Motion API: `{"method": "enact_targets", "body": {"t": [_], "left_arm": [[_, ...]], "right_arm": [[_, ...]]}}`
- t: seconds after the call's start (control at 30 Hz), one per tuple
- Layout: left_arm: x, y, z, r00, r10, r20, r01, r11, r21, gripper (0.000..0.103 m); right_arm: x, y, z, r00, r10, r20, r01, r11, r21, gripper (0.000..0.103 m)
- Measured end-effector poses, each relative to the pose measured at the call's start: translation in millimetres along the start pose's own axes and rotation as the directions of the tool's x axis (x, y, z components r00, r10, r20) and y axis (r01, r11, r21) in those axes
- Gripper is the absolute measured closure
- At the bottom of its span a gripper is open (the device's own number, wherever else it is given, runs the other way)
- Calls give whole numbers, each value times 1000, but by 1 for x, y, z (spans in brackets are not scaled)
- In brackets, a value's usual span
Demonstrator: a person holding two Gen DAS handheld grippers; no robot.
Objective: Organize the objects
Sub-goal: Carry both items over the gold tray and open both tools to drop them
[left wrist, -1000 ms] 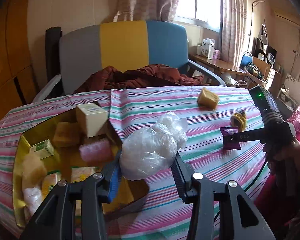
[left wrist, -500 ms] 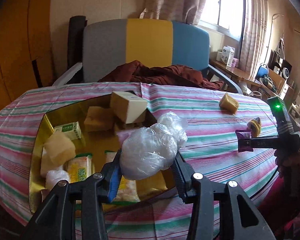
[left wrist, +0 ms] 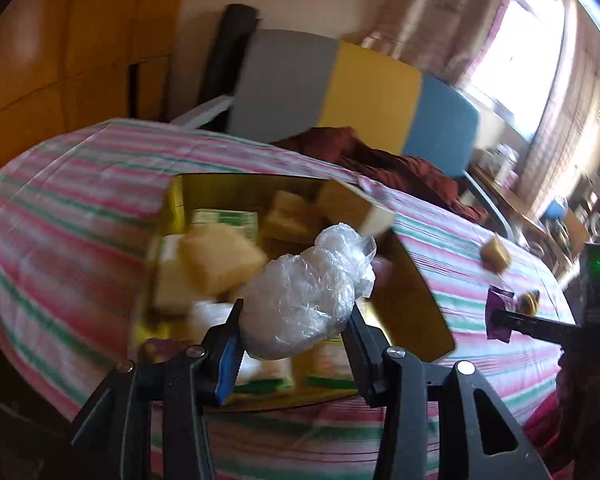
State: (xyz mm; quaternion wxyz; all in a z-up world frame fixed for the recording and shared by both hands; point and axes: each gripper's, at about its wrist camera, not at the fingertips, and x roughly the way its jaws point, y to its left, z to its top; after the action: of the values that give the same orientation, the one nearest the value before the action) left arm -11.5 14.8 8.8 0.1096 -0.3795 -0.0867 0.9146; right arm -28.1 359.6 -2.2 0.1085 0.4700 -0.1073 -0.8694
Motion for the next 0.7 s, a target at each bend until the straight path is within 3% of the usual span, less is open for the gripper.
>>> {"method": "enact_targets", "body": {"t": [0.13, 0.27, 0.47, 0.7], "left_arm": [[-6, 22, 0, 1000, 30, 3, -30, 998, -49, 57], [-5, 31, 0, 1000, 30, -3, -30, 997, -73, 57], [3, 22, 9, 1000, -1, -3, 1, 999, -46, 57], [19, 6, 16, 999, -23, -35, 22, 1000, -19, 57]], "right_arm": [[4, 53, 6, 996, 90, 6, -89, 991, -96, 62], [14, 90, 8, 992, 128, -11, -128, 977, -170, 62], [33, 114, 6, 993, 101, -53, -111, 969, -223, 62], [48, 112, -1, 996, 48, -70, -63, 971, -231, 56]]}}
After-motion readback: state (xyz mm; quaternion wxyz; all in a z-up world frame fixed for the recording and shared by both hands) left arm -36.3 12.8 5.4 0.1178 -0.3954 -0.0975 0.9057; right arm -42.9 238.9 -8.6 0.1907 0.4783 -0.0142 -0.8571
